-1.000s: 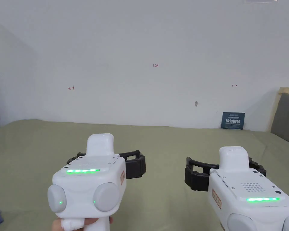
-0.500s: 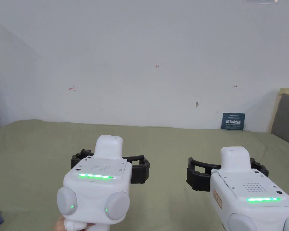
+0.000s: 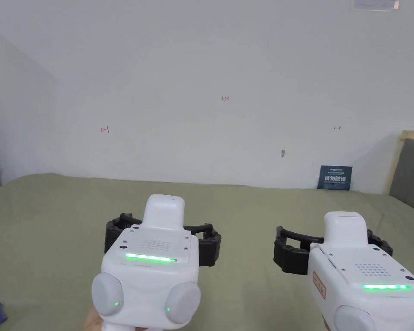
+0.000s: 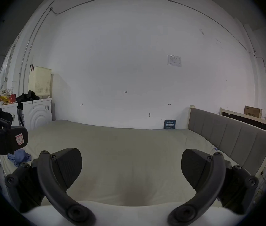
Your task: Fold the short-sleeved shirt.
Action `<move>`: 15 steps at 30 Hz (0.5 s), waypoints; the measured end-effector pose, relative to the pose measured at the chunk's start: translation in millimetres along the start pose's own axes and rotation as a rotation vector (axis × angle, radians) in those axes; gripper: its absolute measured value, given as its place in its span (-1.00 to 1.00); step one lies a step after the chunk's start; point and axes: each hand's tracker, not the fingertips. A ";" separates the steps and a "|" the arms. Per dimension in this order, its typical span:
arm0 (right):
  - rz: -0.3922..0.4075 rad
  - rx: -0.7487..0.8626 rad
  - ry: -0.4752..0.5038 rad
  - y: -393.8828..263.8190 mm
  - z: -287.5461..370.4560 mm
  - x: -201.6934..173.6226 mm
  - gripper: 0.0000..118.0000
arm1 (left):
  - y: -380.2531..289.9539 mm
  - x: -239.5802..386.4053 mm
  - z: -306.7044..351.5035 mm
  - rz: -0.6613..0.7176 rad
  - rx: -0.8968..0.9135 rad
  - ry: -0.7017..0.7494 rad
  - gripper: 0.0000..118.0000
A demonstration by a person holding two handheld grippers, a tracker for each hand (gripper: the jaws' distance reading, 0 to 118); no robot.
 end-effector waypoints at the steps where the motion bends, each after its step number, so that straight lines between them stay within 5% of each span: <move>1: 0.002 0.002 -0.002 0.4 0.2 -0.3 1.00 | 0.3 -0.1 -0.7 -0.009 -0.001 -0.008 1.00; 15: -0.005 0.009 -0.001 2.0 0.9 0.4 1.00 | 8.4 -7.0 -8.8 0.029 -0.046 -0.080 1.00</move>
